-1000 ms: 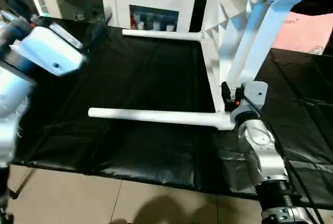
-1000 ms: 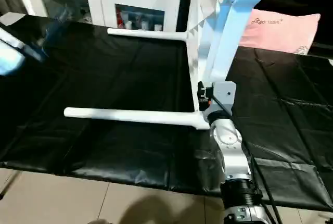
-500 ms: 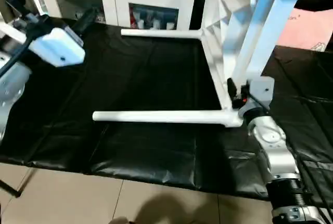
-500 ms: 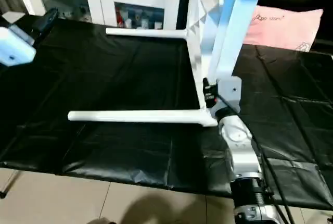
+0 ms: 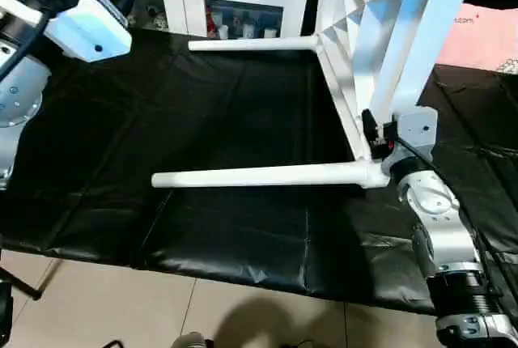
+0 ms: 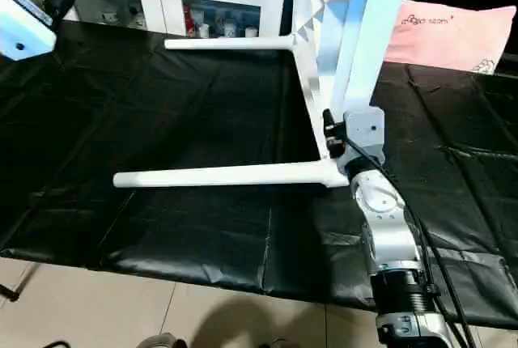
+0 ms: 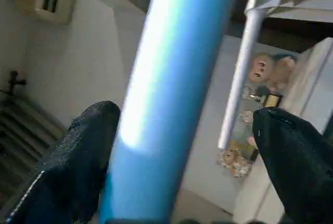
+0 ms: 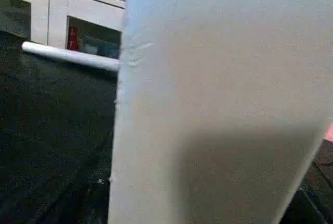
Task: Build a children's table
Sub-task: Flip table
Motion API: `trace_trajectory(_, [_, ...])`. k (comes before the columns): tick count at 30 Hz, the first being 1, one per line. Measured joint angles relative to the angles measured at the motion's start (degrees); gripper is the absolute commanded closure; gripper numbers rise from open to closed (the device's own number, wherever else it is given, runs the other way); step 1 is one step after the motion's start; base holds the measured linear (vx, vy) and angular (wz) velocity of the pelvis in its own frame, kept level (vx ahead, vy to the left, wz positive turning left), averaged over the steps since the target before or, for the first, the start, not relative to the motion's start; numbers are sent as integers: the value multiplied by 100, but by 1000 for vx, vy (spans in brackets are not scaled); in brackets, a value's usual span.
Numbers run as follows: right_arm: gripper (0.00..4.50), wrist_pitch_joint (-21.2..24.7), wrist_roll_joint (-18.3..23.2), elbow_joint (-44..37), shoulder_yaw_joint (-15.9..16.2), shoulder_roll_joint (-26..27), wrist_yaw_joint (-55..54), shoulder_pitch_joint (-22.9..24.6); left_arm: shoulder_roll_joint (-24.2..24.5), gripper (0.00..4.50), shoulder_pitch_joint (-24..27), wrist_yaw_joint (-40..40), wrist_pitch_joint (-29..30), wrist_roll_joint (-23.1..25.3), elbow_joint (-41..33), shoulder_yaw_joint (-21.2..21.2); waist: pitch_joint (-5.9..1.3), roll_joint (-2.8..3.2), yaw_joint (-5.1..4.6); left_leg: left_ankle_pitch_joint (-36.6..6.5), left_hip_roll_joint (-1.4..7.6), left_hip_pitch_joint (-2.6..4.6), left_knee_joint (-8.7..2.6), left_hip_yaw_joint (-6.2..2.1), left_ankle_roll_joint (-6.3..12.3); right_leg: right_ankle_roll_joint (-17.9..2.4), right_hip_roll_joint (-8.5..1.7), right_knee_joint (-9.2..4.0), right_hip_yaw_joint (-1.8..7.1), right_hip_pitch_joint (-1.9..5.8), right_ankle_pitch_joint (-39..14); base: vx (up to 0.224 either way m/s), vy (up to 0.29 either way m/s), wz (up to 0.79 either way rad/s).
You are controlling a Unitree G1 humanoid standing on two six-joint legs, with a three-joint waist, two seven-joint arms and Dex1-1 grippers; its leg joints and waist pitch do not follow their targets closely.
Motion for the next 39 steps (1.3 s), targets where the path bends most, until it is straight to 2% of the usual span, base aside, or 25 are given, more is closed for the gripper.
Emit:
trace_trajectory(8, [257,2,-10,-1,7,-214,66,-73,-90,94,-69,-41,-54,-184,57,-9,10,16,20,0,0,-1,9,0,-1,0,-3,10,0,0,0,0,0,0])
trace_trajectory(15, [257,28,-69,98,-48,-900,397,-608,-287,151,57,-49,43,-367,-80,15,17,42,74,4,-1,-3,14,0,4,1,-5,21,0,0,-1,0,0,0])
trace_trajectory(17, [257,25,-78,344,-62,-1209,612,-928,-455,154,214,-47,144,-452,-231,42,19,48,105,7,-2,-6,27,0,9,2,-9,26,0,1,0,0,0,0])
trace_trajectory(19, [257,25,-96,584,-110,-1582,834,-1270,-626,185,351,-44,215,-475,-415,7,21,56,163,7,-4,-12,35,8,11,9,-21,36,-4,1,-4,0,0,0])
trace_trajectory(23, [257,-88,-276,901,-105,-2121,1211,-1810,-855,204,592,-19,501,-555,-631,26,19,52,201,16,-1,-22,46,10,25,11,-31,42,-20,3,-5,0,0,0])
trace_trajectory(25, [257,-158,-366,1108,-64,-2423,1428,-2100,-1046,227,783,20,643,-613,-811,8,18,47,197,18,-2,-35,56,14,29,16,-45,46,-31,2,-8,0,0,0])
trace_trajectory(29, [257,-343,-523,1518,55,-2896,1856,-2665,-1325,244,1079,30,1044,-726,-1160,19,16,36,180,14,-2,-55,88,16,46,22,-56,48,-41,1,-7,0,0,0])
trace_trajectory(31, [257,-431,-586,1648,60,-3024,2040,-2866,-1456,258,1216,19,1232,-781,-1290,5,17,2,171,12,1,-64,99,16,54,25,-57,48,-47,1,-7,0,0,0])
trace_trajectory(34, [257,-572,-592,1779,78,-3183,2342,-3086,-1621,295,1350,19,1509,-885,-1442,15,14,-6,163,1,1,-71,121,16,72,30,-64,48,-50,6,-6,0,0,0])
trace_trajectory(39, [257,-687,-573,2085,179,-3398,2928,-3590,-1857,304,1632,17,1958,-989,-1686,5,15,-25,145,-7,-2,-74,142,22,84,38,-73,49,-52,11,-3,0,0,0])
